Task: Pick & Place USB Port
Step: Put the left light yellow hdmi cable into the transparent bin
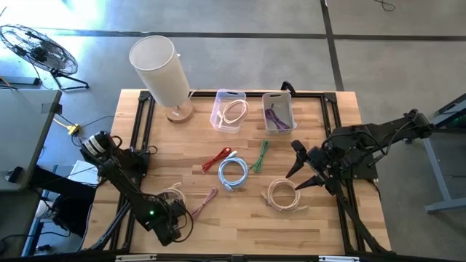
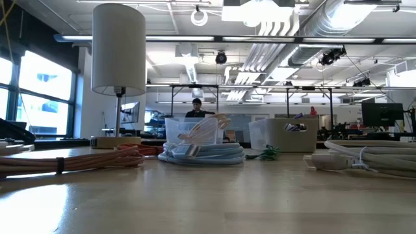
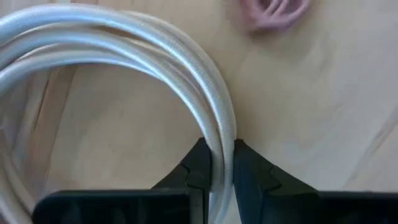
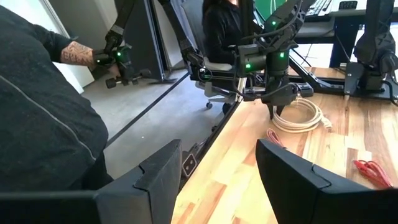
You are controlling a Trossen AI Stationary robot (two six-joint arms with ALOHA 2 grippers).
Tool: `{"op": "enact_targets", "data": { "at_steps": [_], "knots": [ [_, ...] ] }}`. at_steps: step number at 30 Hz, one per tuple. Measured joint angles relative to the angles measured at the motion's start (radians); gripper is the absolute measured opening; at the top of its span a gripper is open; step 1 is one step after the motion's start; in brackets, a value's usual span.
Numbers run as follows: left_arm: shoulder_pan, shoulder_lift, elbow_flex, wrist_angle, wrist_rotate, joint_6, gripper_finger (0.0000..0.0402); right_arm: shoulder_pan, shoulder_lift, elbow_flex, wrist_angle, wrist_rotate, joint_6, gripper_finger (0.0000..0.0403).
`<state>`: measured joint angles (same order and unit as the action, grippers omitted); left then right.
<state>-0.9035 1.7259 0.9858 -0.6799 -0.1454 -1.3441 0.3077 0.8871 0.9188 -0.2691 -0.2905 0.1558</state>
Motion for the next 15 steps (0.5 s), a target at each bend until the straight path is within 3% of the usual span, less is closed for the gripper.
{"op": "enact_targets", "data": {
  "at_steps": [3, 7, 13, 15],
  "knots": [
    [0.018, -0.023, 0.037, -0.036, -0.106, 0.002, 0.0038, 0.000, 0.000, 0.000, 0.000, -0.004, 0.002, 0.0199],
    [0.057, -0.079, 0.158, -0.161, -0.345, 0.050, 0.0037, 0.002, 0.000, 0.000, 0.000, -0.021, 0.005, 0.0199],
    [0.165, -0.136, 0.393, -0.341, -0.711, 0.376, 0.0035, 0.003, 0.000, 0.000, 0.001, -0.108, 0.026, 0.0199],
    [0.220, -0.145, 0.458, -0.354, -0.771, 0.533, 0.0035, 0.003, -0.004, 0.000, 0.002, -0.119, 0.024, 0.0199]
  ]
}}
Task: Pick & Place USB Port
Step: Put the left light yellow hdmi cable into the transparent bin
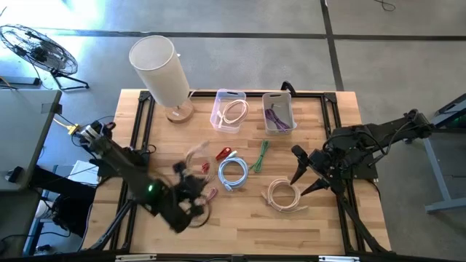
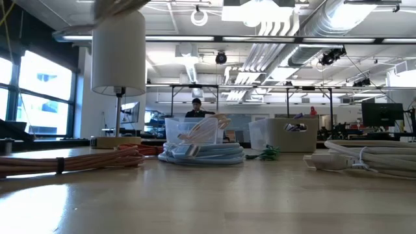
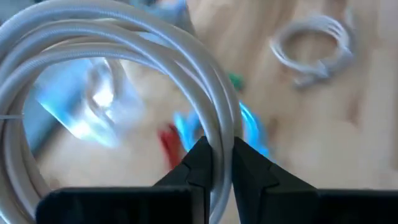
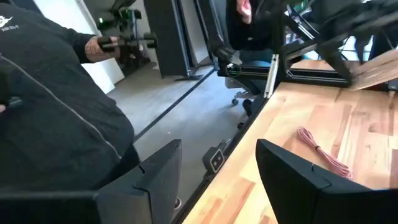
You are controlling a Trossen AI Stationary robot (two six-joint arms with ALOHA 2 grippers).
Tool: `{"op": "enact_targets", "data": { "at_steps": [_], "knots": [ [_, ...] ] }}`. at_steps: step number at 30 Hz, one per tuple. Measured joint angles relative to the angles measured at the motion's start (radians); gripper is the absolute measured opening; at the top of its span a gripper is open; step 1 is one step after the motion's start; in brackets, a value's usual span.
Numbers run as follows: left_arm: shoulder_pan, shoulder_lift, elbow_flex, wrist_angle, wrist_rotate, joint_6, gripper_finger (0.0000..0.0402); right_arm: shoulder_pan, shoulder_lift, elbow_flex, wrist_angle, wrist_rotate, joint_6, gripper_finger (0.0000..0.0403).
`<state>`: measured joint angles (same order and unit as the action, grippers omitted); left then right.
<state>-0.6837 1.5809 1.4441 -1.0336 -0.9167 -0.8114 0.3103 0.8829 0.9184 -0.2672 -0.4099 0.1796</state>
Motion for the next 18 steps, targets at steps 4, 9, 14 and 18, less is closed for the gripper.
{"op": "enact_targets", "data": {
  "at_steps": [4, 9, 14, 18],
  "knots": [
    [0.139, -0.001, 0.094, 0.009, 0.023, 0.298, 0.0035, 0.000, -0.018, 0.000, 0.000, -0.001, -0.004, 0.0199],
    [0.353, -0.001, 0.119, 0.026, 0.165, 0.508, 0.0035, 0.000, -0.065, 0.000, 0.001, 0.006, -0.012, 0.0199],
    [0.587, -0.001, 0.117, 0.102, 0.381, 0.668, 0.0035, 0.000, -0.113, 0.000, 0.001, 0.030, -0.007, 0.0199],
    [0.749, -0.001, 0.086, 0.300, 0.545, 0.858, 0.0035, 0.000, -0.137, 0.000, 0.000, 0.088, 0.025, 0.0199]
  ]
}}
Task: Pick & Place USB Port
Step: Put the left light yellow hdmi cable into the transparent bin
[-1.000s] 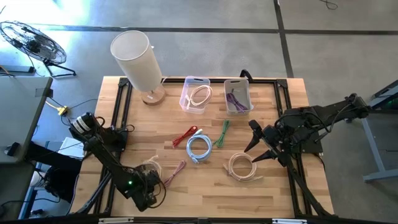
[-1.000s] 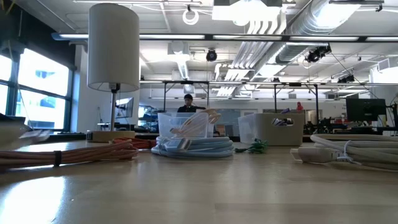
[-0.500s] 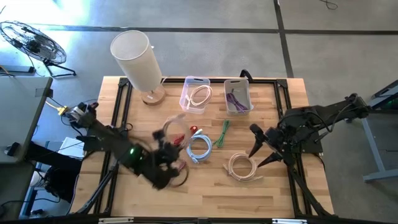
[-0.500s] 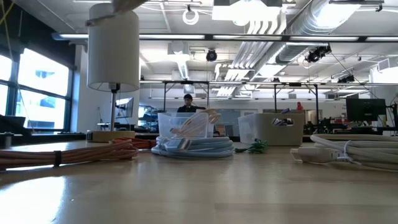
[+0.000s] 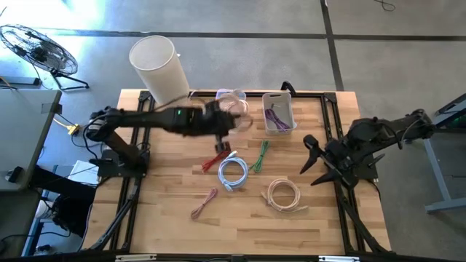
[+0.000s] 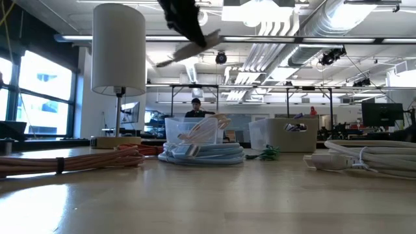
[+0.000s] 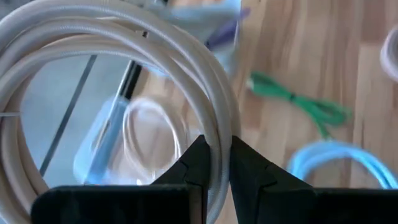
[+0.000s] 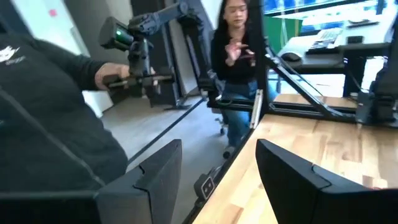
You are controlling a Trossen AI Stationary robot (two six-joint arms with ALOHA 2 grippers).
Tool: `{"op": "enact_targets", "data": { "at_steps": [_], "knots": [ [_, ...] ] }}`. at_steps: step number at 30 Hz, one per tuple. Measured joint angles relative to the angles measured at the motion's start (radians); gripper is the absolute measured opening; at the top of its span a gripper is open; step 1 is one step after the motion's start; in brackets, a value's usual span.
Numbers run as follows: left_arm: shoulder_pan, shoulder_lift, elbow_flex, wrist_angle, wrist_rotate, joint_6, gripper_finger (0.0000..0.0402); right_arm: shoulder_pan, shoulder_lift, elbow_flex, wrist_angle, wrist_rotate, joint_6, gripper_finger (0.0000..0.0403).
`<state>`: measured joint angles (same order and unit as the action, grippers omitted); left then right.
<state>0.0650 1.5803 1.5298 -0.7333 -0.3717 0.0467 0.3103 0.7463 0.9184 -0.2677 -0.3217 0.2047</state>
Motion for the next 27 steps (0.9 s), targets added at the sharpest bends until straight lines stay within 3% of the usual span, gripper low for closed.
{"op": "enact_targets", "data": {
  "at_steps": [5, 15, 27],
  "knots": [
    [0.149, 0.001, -0.029, 0.164, 0.187, 0.116, 0.0035, 0.000, -0.010, 0.000, -0.002, 0.029, 0.030, 0.0199],
    [0.271, 0.006, -0.177, 0.440, 0.383, 0.137, 0.0035, 0.000, -0.007, 0.000, -0.023, 0.085, 0.031, 0.0199],
    [0.285, 0.006, -0.334, 0.598, 0.365, 0.080, 0.0035, 0.000, -0.007, 0.000, -0.067, 0.151, -0.001, 0.0199]
  ]
}}
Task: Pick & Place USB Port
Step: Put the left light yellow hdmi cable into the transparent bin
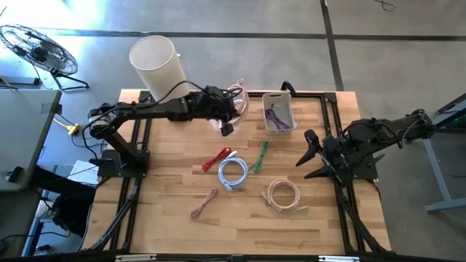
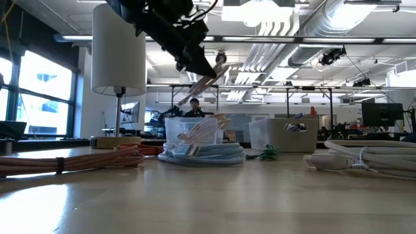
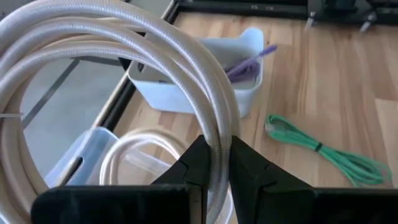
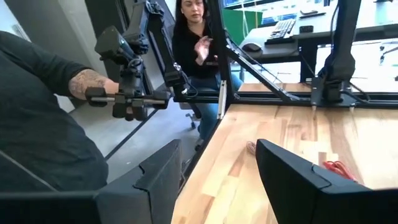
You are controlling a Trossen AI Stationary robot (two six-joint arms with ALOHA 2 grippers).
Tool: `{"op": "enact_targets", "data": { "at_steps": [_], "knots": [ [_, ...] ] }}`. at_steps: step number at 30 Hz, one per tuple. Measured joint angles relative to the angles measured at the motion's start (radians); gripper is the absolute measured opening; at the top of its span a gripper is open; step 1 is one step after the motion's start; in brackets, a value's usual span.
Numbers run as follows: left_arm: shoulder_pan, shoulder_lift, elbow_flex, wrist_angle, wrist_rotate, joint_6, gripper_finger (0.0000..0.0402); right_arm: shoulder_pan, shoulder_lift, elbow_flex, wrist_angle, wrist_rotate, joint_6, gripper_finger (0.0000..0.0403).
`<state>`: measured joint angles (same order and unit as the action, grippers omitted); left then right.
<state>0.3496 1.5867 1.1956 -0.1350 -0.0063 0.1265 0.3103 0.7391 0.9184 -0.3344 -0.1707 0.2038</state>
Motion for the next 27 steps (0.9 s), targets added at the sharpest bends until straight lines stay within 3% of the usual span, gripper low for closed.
{"op": "enact_targets", "data": {
  "at_steps": [9, 17, 27],
  "knots": [
    [0.024, 0.000, -0.054, 0.024, 0.001, -0.002, 0.0035, 0.000, 0.000, 0.000, -0.005, 0.001, -0.006, 0.0199],
    [0.045, 0.000, -0.118, 0.154, 0.053, -0.004, 0.0035, 0.000, 0.000, 0.000, -0.028, 0.009, -0.005, 0.0199],
    [0.072, 0.000, -0.154, 0.183, 0.097, 0.002, 0.0035, 0.000, 0.000, 0.000, -0.028, 0.035, -0.003, 0.0199]
  ]
}}
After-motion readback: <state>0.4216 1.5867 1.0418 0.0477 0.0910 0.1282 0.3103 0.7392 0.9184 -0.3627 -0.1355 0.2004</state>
